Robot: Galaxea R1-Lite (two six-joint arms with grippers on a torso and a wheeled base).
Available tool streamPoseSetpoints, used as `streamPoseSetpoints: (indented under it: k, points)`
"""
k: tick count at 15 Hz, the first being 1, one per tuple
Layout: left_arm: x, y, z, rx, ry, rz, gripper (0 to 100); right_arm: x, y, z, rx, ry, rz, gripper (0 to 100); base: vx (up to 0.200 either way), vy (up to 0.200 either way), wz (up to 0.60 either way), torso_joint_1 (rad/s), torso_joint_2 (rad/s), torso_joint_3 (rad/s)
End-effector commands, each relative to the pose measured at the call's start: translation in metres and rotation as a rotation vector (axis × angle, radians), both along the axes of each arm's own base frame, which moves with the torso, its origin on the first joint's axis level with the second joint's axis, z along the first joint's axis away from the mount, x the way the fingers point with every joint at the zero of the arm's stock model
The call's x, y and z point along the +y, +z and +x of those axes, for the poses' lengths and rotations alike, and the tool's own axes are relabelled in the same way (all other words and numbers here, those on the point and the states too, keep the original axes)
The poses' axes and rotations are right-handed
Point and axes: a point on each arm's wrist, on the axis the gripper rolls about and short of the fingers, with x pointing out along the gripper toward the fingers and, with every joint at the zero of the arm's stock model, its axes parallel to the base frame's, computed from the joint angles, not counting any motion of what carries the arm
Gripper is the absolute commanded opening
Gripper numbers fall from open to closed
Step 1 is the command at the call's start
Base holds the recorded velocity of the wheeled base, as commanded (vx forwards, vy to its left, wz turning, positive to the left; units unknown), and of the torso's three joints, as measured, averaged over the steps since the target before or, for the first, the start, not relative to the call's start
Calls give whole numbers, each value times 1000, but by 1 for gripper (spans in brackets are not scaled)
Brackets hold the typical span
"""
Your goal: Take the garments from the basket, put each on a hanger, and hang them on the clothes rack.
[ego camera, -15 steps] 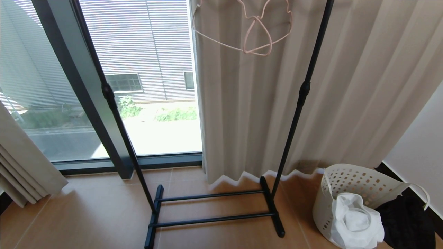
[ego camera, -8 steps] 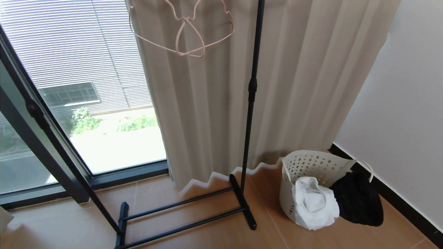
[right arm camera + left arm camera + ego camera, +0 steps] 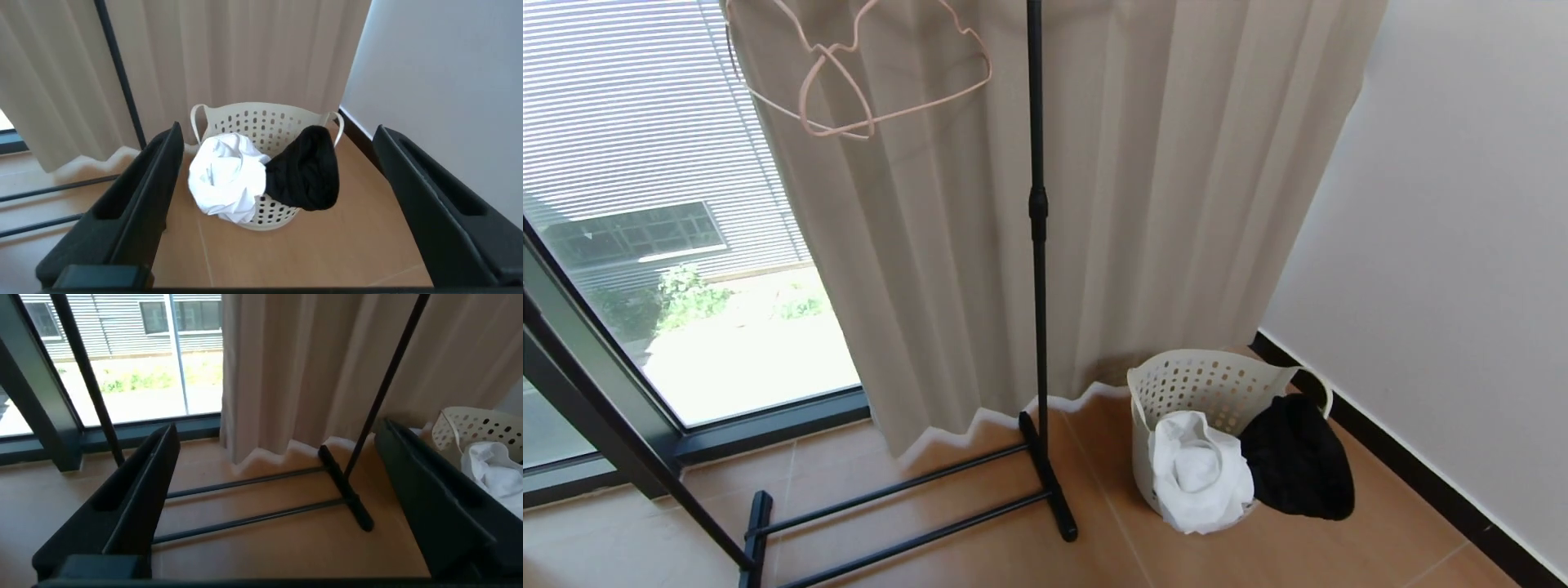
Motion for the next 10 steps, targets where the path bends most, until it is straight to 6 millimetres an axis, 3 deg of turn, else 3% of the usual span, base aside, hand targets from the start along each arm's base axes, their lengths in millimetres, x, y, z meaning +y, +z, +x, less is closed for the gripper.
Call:
streamPoseSetpoints:
  k: [1,2,5,10]
  points:
    - [0,0,0,-1,0,-1,100,0,0,0,1,0,0,100,200,0,0,2,2,-2]
    - [0,0,0,-1,0,-1,100,0,0,0,1,0,0,100,200,0,0,-2,2,-2]
    - [0,0,0,-1,0,-1,100,0,0,0,1,0,0,100,200,0,-600,2,2,2]
    - [0,0,0,-1,0,-4,100,0,0,0,1,0,0,100,0,0,0,0,0,0]
